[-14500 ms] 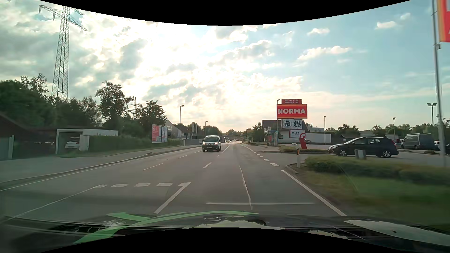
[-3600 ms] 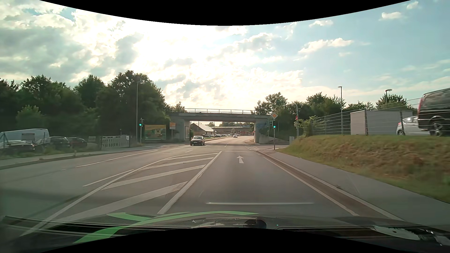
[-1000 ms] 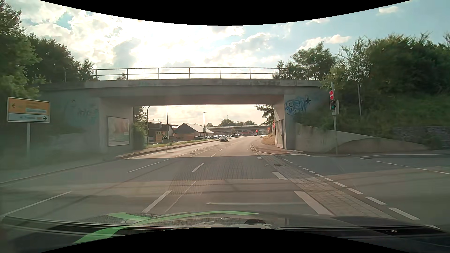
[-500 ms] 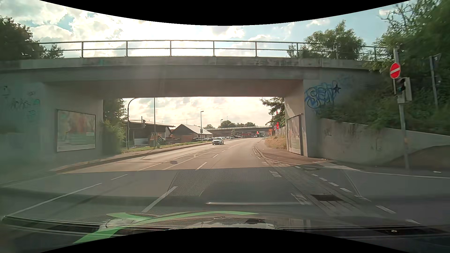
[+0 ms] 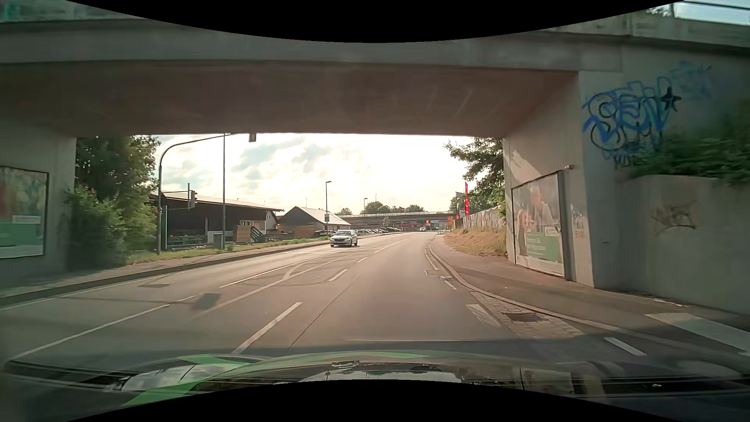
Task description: Follow the waypoints while adhering to traffic rules and regulations
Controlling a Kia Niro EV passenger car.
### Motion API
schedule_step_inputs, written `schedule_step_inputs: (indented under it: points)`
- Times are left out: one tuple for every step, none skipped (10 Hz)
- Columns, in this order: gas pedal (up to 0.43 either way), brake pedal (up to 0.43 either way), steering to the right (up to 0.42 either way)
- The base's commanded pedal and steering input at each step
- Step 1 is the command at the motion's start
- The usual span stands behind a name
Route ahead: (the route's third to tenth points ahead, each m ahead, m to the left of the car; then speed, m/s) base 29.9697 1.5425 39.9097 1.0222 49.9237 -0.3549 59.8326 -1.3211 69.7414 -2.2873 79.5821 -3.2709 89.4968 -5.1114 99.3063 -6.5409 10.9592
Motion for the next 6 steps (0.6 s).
schedule_step_inputs:
  points:
    - [0.157,0.000,0.008]
    - [0.177,0.000,0.010]
    - [0.177,0.000,0.011]
    - [0.177,0.000,0.012]
    - [0.177,0.000,0.015]
    - [0.177,0.000,0.015]
